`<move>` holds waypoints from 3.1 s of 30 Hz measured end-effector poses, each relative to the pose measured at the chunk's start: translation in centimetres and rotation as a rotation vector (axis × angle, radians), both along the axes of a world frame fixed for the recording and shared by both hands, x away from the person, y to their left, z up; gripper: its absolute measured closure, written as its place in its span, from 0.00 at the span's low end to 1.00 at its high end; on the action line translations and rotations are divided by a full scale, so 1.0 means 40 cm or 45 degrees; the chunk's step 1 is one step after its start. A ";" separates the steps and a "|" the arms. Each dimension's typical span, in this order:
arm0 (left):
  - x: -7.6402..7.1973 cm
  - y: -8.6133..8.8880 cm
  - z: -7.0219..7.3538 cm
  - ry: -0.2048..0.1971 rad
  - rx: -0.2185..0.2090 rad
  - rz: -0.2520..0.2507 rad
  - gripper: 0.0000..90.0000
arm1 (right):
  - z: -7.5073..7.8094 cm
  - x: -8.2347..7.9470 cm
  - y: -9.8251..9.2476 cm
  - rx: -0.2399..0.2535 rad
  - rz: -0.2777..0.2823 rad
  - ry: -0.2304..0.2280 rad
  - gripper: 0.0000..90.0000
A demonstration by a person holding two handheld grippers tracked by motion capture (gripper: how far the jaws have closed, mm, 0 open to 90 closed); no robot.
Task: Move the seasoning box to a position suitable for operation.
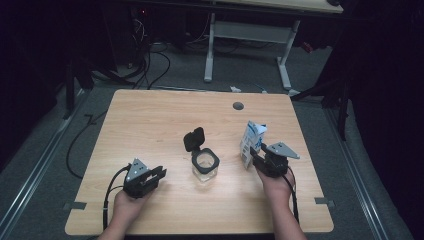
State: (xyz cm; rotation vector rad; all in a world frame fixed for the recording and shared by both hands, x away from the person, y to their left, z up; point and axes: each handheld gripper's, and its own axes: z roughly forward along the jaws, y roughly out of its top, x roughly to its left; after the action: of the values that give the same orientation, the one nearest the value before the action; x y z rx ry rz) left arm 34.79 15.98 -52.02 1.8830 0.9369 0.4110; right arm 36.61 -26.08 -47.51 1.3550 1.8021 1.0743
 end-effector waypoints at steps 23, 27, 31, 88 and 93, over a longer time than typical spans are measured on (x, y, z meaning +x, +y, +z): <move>0.003 0.005 0.000 0.001 -0.016 0.003 0.83 | -0.001 0.029 0.001 -0.096 0.045 0.024 0.95; 0.001 0.003 0.000 0.002 -0.009 -0.001 0.83 | 0.001 0.016 -0.015 -0.069 0.021 0.012 0.86; -0.001 0.002 0.001 0.000 -0.010 -0.002 0.83 | 0.002 0.009 -0.017 -0.042 -0.012 0.006 0.72; 0.002 0.013 0.000 0.002 -0.002 -0.004 0.52 | -0.015 0.037 0.002 0.017 -0.076 -0.002 0.85; 0.000 0.012 0.000 0.006 -0.007 -0.007 0.52 | -0.020 0.045 0.017 -0.006 -0.114 0.009 0.71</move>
State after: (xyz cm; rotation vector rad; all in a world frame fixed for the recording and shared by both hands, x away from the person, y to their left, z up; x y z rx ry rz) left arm 34.78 16.46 -52.03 1.8818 0.9349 0.4007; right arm 38.42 -25.39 -48.32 1.4241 1.7307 1.0186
